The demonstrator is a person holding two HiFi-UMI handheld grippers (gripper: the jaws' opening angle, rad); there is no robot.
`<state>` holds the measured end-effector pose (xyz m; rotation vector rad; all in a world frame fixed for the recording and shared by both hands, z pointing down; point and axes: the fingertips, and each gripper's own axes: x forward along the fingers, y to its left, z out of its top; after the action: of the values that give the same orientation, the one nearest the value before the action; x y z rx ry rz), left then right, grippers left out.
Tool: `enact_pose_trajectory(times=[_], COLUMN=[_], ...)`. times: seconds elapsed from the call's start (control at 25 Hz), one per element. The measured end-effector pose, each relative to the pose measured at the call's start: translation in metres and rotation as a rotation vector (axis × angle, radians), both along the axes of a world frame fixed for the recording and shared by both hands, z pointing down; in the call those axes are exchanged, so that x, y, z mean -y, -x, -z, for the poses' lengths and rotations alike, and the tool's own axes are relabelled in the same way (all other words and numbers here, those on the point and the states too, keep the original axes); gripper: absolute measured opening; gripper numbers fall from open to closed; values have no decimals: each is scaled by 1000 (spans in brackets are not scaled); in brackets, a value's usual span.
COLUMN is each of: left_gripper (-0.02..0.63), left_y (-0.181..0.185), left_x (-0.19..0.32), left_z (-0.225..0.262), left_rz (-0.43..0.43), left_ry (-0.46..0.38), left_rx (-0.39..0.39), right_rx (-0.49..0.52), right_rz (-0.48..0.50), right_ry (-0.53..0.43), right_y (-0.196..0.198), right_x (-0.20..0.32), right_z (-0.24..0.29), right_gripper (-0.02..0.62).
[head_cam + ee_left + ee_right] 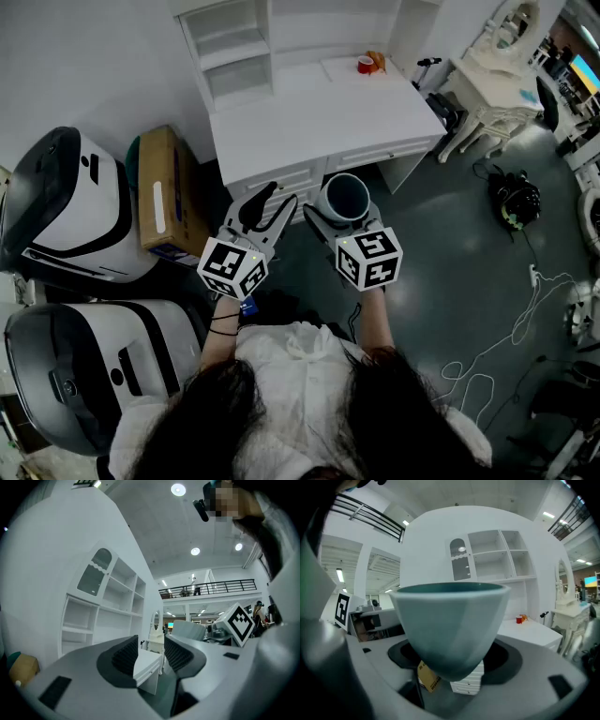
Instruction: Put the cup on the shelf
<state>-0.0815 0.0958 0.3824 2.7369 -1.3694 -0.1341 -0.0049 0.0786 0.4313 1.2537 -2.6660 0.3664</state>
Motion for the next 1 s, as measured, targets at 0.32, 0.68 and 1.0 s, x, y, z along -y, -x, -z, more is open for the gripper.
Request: enact_pose_trajectory(times=[0.32, 0.68, 1.0], left_gripper=[184, 142, 109], left_y=[12, 38, 59], left_x=[19, 39, 65], left_z=[-3, 0, -7], left_rz=[4, 12, 7], left_ry=[4, 5, 13], left_rx=[-1, -36, -9], right_rx=[48, 13, -13], right_rz=[-6, -8, -8], right_ry=[-18, -30, -9], right_y=[12, 31, 54], right_x=[15, 35, 57], right_z=[4, 3, -7], right_gripper=[349, 348, 348])
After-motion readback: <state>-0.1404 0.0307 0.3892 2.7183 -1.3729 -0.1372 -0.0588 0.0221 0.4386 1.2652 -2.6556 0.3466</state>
